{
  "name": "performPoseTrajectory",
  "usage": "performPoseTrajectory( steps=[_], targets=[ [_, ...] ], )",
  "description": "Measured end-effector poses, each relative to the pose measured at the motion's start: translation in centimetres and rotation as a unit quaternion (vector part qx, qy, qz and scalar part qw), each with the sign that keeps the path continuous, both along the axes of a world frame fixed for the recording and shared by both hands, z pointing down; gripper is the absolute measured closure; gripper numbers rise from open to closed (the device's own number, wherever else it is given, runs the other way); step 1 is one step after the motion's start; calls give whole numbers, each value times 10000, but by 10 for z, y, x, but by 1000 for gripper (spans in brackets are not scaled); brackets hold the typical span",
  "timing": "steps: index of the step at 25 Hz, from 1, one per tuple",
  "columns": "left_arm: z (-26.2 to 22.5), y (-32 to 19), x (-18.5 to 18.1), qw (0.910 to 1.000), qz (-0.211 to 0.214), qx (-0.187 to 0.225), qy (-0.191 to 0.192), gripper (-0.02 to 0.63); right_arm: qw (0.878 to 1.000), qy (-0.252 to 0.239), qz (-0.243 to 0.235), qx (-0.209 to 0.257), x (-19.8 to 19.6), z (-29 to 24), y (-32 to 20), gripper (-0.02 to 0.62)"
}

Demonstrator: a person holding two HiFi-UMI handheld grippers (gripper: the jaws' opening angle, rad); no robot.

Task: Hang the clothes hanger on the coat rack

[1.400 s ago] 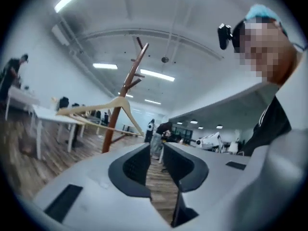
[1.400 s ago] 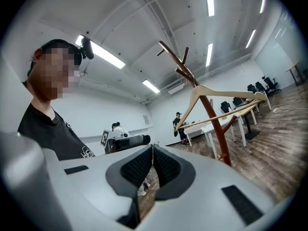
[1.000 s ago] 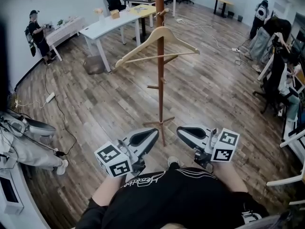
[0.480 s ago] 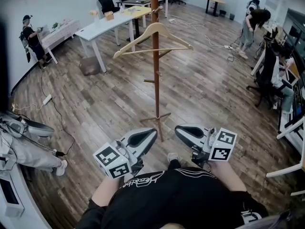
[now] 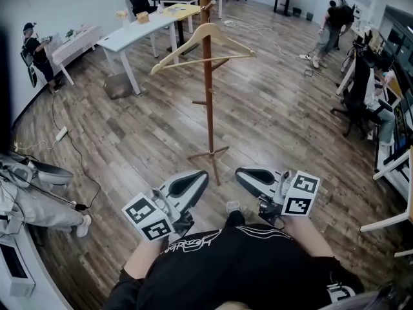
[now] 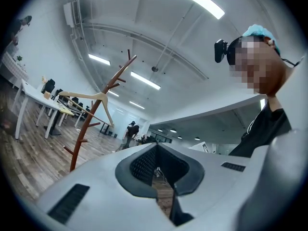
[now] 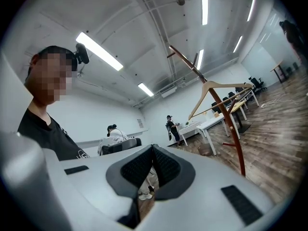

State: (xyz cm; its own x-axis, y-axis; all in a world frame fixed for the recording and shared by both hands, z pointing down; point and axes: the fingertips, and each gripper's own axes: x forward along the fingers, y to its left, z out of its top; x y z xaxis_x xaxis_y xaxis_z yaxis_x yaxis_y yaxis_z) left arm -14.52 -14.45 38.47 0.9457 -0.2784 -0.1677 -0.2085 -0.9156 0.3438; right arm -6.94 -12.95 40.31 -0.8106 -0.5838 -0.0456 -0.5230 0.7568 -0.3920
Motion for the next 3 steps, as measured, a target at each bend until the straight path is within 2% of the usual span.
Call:
performPoseTrajectory(
  steps=[3],
  targets=[
    [-2,3,-3,10000,22,-12,15,600,10000,19,17,10,-2,-2,3,557]
  ],
)
